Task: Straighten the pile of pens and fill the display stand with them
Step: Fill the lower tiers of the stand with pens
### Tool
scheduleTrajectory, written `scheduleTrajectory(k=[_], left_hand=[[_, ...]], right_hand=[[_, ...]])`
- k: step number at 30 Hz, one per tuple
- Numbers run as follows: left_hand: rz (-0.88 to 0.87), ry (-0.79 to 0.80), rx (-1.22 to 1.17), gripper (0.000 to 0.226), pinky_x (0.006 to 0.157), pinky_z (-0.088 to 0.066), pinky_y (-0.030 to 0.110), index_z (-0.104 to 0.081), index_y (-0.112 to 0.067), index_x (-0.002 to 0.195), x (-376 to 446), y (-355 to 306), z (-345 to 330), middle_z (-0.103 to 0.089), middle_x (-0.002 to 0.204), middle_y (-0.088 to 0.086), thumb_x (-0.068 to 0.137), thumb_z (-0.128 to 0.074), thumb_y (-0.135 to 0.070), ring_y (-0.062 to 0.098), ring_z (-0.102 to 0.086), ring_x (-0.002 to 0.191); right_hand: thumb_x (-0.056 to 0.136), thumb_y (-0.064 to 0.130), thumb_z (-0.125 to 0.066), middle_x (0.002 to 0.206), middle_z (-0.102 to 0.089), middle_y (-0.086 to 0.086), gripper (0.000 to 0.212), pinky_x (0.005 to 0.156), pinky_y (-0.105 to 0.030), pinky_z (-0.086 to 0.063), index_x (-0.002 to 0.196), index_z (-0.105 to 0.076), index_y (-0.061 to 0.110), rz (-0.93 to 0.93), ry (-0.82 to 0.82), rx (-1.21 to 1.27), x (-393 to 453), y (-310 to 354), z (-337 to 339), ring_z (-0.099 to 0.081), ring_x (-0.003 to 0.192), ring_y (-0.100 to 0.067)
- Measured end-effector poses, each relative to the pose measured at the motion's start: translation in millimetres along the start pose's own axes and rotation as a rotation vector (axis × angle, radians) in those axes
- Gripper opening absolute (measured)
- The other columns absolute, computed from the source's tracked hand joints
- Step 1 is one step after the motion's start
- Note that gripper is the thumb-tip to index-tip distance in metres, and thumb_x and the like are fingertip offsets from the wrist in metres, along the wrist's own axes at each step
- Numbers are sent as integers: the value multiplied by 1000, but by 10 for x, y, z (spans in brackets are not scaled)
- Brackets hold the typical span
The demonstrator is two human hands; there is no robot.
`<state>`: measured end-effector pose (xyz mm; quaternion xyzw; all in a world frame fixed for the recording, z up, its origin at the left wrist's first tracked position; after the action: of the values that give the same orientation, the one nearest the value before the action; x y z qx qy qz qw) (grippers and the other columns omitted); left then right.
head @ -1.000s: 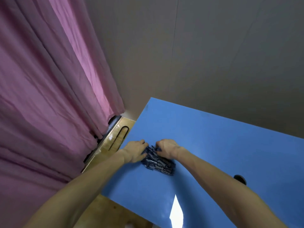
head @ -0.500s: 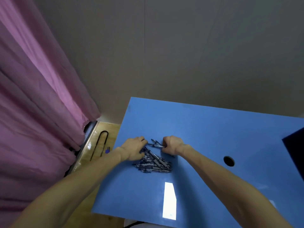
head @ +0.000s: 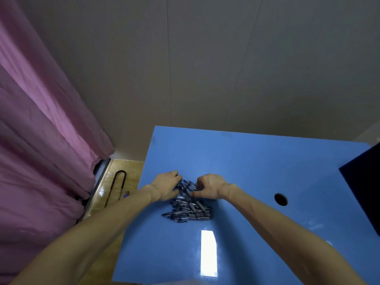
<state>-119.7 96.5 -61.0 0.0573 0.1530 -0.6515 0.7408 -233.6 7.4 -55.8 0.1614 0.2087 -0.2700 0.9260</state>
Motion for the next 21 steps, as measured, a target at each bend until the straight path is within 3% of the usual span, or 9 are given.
scheduleTrajectory(k=[5, 11, 16, 21], left_hand=[[-11, -3, -7, 40, 83, -48, 42, -52, -14, 131, -15, 52, -9, -49, 123, 6, 99, -55, -36, 29, -56, 107], [-16, -53, -61, 46, 92, -49, 42, -45, -13, 139, -124, 83, -33, -50, 130, 5, 100, -53, -35, 27, -55, 116], [-27, -69, -22, 44, 88, -51, 43, -45, -13, 138, -145, 56, -14, -46, 132, 6, 100, -50, -34, 27, -54, 113], [-67, -72, 70, 44, 88, -52, 43, -45, -13, 140, -147, 25, 1, -46, 137, 7, 101, -49, -33, 28, -54, 116]], right_hand=[[88, 57, -54, 94, -70, -5, 42, 74, -34, -50, 97, -66, 18, -4, -18, -33, 47, 39, 51, -63, 89, -27], [88, 60, -51, 82, -63, -5, 47, 68, -32, -43, 88, -61, 14, -23, -40, -119, 100, 121, 69, -60, 80, -29], [92, 60, -53, 101, -65, -9, 45, 72, -34, -40, 101, -48, 15, -21, -40, -131, 71, 127, 22, -53, 82, -27], [98, 47, -51, 99, -62, -10, 32, 73, -33, -39, 100, -46, 16, -7, -31, -94, -2, 89, 42, -51, 83, -27]])
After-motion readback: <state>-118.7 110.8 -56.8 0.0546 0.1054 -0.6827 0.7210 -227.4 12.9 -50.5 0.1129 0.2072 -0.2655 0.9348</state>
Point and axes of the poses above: each hand's wrist, its own x-axis towards the middle knuckle, its own z-axis out of the back of the hand, y = z × x, the point moved 9 cm from there along x, towards the middle knuckle
